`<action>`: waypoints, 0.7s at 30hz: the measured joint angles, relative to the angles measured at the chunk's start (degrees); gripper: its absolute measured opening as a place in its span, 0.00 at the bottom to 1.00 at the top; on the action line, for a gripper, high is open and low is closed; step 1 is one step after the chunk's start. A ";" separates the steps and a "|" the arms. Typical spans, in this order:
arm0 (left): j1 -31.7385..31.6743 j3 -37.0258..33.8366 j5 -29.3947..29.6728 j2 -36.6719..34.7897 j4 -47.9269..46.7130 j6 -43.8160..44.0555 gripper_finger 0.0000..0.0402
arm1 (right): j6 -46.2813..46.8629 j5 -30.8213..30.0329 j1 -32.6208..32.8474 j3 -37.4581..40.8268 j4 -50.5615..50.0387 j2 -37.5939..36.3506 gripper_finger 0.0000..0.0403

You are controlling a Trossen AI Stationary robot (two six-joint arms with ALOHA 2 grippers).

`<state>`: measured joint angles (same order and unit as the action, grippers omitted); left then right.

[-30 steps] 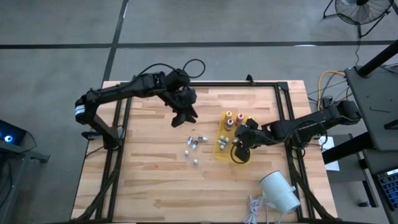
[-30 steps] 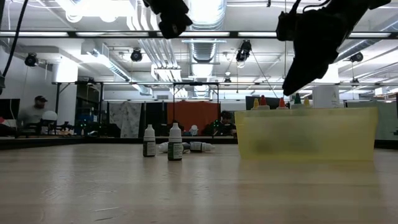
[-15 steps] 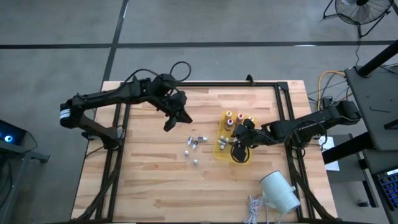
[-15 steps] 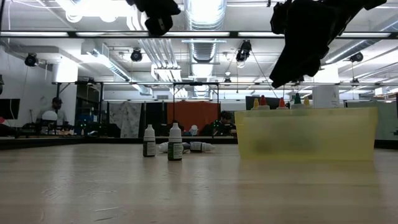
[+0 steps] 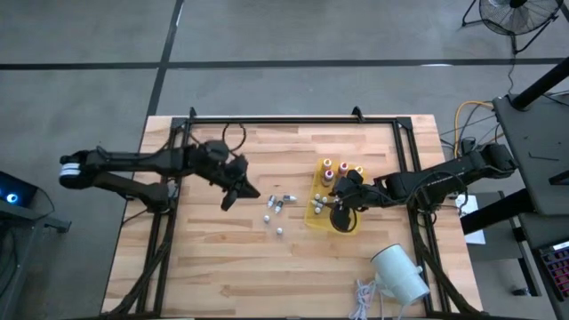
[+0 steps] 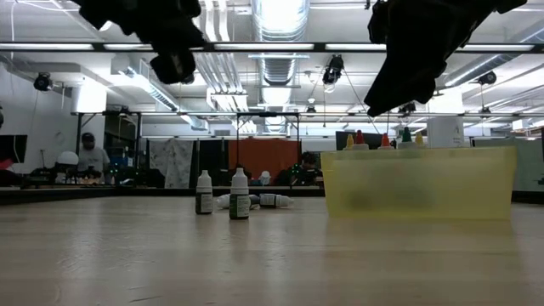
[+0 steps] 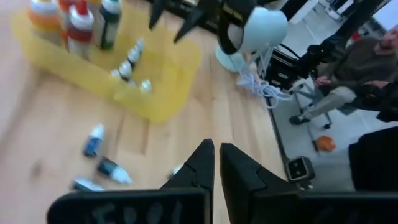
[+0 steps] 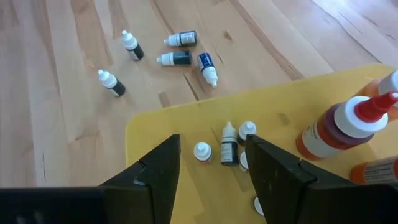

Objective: Pick & Place food coloring
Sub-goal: Put the small black food coloring bottle into the yellow bin

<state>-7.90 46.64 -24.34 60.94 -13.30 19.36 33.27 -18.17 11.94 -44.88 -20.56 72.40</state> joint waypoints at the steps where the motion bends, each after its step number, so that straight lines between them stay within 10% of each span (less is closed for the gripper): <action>1: 0.97 -1.07 0.32 -0.56 0.62 0.90 0.00 | 0.03 -0.02 0.00 0.00 0.01 0.01 0.42; 21: 10.58 -4.82 3.86 -0.87 2.14 -5.62 0.13 | 4.11 -3.02 0.04 0.00 0.31 0.01 0.42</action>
<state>2.68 41.82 -20.49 60.07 -11.17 13.74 37.38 -21.20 11.99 -44.88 -20.25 72.41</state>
